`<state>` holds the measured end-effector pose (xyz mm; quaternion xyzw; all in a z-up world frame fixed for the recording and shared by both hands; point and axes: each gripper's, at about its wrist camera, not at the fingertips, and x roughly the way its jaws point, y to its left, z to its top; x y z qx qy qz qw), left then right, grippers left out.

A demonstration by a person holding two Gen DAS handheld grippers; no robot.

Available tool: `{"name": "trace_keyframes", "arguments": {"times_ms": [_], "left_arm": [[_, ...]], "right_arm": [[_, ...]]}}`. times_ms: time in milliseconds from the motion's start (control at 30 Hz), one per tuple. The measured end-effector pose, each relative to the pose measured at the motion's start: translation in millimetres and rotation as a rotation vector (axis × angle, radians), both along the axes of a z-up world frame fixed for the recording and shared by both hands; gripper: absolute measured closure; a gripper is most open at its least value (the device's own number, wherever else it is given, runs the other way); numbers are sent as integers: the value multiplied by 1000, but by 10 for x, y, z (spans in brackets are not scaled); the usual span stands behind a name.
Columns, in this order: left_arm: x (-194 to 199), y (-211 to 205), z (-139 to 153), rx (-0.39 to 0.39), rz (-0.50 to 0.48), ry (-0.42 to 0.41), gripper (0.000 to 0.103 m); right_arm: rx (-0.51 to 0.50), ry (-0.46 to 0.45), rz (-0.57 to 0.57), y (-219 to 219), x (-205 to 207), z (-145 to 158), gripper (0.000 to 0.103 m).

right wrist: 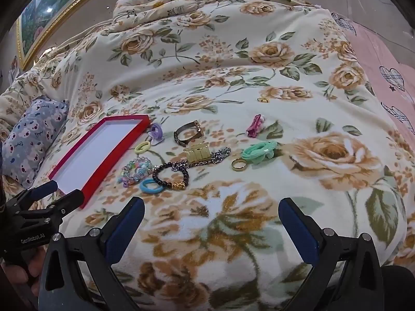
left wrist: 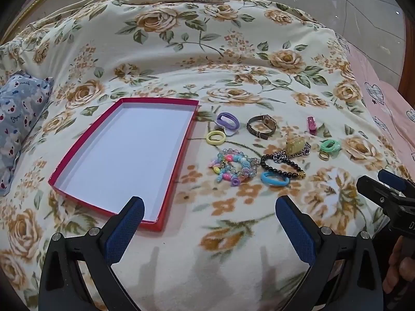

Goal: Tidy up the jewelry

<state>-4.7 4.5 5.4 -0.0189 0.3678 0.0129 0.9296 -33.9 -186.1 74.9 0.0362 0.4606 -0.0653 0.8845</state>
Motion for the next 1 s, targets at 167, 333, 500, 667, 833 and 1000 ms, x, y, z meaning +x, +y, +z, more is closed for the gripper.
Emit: {"name": "trace_keyframes", "arguments": {"times_ms": [167, 333, 500, 667, 833, 1000], "left_arm": [[7, 22, 15, -2, 3, -7, 1], [-7, 11, 15, 3, 4, -10, 1], [-15, 16, 37, 4, 1, -14, 1], [-20, 10, 34, 4, 1, -13, 1], [-14, 5, 35, 10, -3, -12, 1], [-12, -12, 34, 13, -3, -15, 1]], "right_arm": [[1, -2, 0, 7, -6, -11, 0], [5, 3, 2, 22, 7, 37, 0], [12, 0, 5, 27, 40, 28, 0], [19, -3, 4, 51, 34, 34, 0], [21, -2, 6, 42, 34, 25, 0], [22, -3, 4, 39, 32, 21, 0]]}}
